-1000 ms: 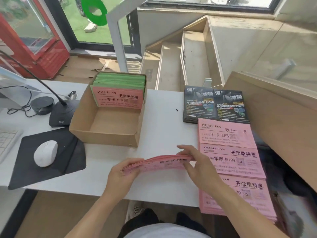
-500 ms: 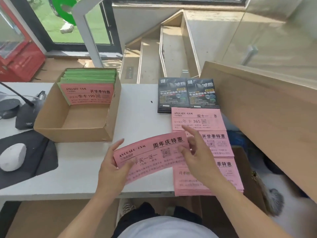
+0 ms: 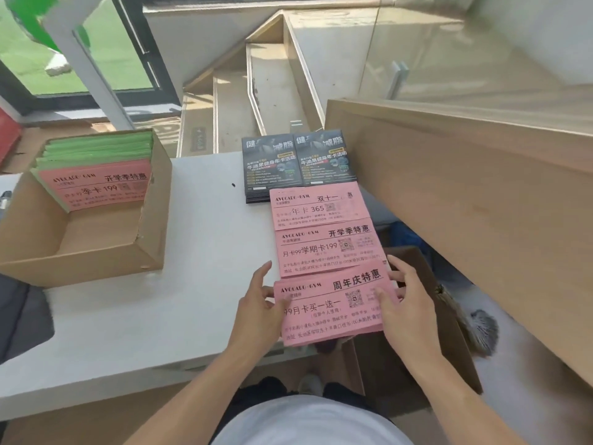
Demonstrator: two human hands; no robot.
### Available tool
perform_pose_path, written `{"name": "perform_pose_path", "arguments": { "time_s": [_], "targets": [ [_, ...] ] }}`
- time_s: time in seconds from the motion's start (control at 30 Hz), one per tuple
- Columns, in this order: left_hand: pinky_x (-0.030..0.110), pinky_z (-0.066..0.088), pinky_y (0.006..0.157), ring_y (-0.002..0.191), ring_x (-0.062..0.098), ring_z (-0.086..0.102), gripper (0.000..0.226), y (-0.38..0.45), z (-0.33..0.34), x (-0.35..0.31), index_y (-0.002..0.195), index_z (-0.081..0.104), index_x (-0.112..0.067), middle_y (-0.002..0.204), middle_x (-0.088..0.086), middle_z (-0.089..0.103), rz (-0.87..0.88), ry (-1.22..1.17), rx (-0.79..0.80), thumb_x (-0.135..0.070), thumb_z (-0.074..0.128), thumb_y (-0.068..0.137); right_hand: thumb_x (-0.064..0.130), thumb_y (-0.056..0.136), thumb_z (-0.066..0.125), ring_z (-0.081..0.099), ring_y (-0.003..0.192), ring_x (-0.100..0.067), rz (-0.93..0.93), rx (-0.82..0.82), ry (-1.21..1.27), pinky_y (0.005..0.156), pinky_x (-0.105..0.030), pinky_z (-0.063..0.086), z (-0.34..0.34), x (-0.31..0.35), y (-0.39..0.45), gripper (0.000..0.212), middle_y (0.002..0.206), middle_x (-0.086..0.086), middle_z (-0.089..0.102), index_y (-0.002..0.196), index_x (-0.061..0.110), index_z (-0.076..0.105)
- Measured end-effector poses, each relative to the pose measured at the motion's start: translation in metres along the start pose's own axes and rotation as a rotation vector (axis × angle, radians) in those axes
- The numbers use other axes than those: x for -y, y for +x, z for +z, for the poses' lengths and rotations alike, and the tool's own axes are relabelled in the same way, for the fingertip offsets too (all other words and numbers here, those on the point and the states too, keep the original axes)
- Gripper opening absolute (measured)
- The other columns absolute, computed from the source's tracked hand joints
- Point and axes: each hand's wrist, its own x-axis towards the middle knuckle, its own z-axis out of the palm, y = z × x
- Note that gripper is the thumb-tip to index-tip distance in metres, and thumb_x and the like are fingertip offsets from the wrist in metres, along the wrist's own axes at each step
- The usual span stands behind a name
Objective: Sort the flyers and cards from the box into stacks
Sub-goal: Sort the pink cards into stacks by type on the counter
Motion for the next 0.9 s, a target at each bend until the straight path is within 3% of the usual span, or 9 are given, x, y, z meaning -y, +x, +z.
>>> {"name": "perform_pose_path", "arguments": {
  "time_s": [0.1,0.17,0.23,0.47,0.57,0.63,0.77,0.83,0.9],
  "targets": [
    [0.037,0.064,0.069,0.087,0.011,0.073,0.069,0.002,0.004,0.000,0.152,0.028,-0.040,0.107,-0.006,0.065,-0.002,0.047,-0.027,-0.027,0.067,0.096,0.026,0.098,0.063,0.062,0.098,0.004,0.004,-0.029,-0.078,0.063,-0.016,0.055,0.003,-0.011,0.004,0.048,0.116,0.025,0.059,0.135,0.048,0.042],
    [0.034,0.064,0.063,0.080,0.008,0.073,0.071,0.003,0.003,0.002,0.152,0.030,-0.037,0.103,-0.005,0.064,-0.002,0.045,-0.053,-0.026,0.070,0.094,0.030,0.097,0.063,0.062,0.105,-0.008,0.004,-0.034,-0.182,0.074,-0.036,0.062,0.006,-0.020,0.006,0.050,0.124,0.018,0.061,0.139,0.047,0.041],
    [0.030,0.062,0.058,0.077,0.005,0.072,0.072,0.004,0.001,0.003,0.152,0.032,-0.033,0.102,-0.004,0.064,-0.008,0.042,-0.078,-0.023,0.072,0.093,0.034,0.096,0.062,0.061,0.109,-0.013,-0.006,-0.031,-0.196,0.078,-0.045,0.062,0.009,-0.027,0.006,0.050,0.126,0.018,0.060,0.139,0.050,0.040],
    [0.028,0.061,0.059,0.079,0.011,0.072,0.069,0.008,0.004,0.003,0.149,0.037,-0.033,0.102,-0.005,0.066,-0.023,0.033,-0.123,-0.018,0.073,0.092,0.029,0.096,0.066,0.059,0.110,-0.010,0.017,-0.059,-0.086,0.091,-0.047,0.058,0.008,-0.026,0.011,0.053,0.128,0.014,0.060,0.139,0.047,0.040],
    [0.028,0.061,0.059,0.080,0.013,0.071,0.068,0.009,0.006,0.003,0.148,0.039,-0.031,0.103,-0.007,0.066,-0.027,0.012,-0.149,-0.019,0.074,0.091,0.031,0.095,0.067,0.053,0.120,-0.012,0.015,-0.062,-0.193,0.110,-0.051,0.042,0.006,-0.028,0.014,0.056,0.131,0.012,0.059,0.143,0.040,0.040],
    [0.027,0.060,0.065,0.084,0.011,0.070,0.066,0.006,0.007,0.004,0.147,0.039,-0.031,0.114,-0.007,0.066,-0.029,-0.003,-0.177,-0.023,0.074,0.091,0.034,0.096,0.065,0.044,0.133,-0.016,0.042,-0.056,-0.246,0.114,-0.050,0.034,0.004,-0.030,0.016,0.060,0.141,0.009,0.053,0.149,0.035,0.036],
    [0.025,0.045,0.093,0.121,0.004,0.055,0.065,-0.007,0.014,-0.002,0.154,0.031,-0.029,0.147,-0.010,0.050,-0.140,-0.157,-0.088,-0.029,0.065,0.099,0.041,0.101,0.052,0.043,0.140,-0.014,0.122,0.099,-0.082,0.109,-0.046,0.043,0.008,-0.034,0.017,0.060,0.155,0.009,0.040,0.155,0.038,0.025],
    [0.024,0.049,0.088,0.112,-0.001,0.061,0.053,-0.012,0.021,-0.007,0.148,0.037,-0.039,0.140,-0.018,0.055,-0.219,-0.275,0.031,-0.028,0.060,0.102,0.044,0.102,0.048,0.054,0.125,-0.005,0.104,0.168,-0.056,0.091,-0.032,0.053,0.011,-0.036,0.017,0.044,0.141,0.015,0.051,0.144,0.048,0.033],
    [0.028,0.054,0.081,0.103,0.003,0.069,0.035,-0.013,0.028,-0.011,0.132,0.048,-0.046,0.128,-0.020,0.066,-0.273,-0.316,0.090,-0.029,0.058,0.103,0.043,0.103,0.046,0.057,0.112,0.001,0.088,0.191,-0.061,0.077,-0.020,0.047,0.013,-0.036,0.018,0.035,0.130,0.018,0.056,0.137,0.049,0.038]
  ]
}}
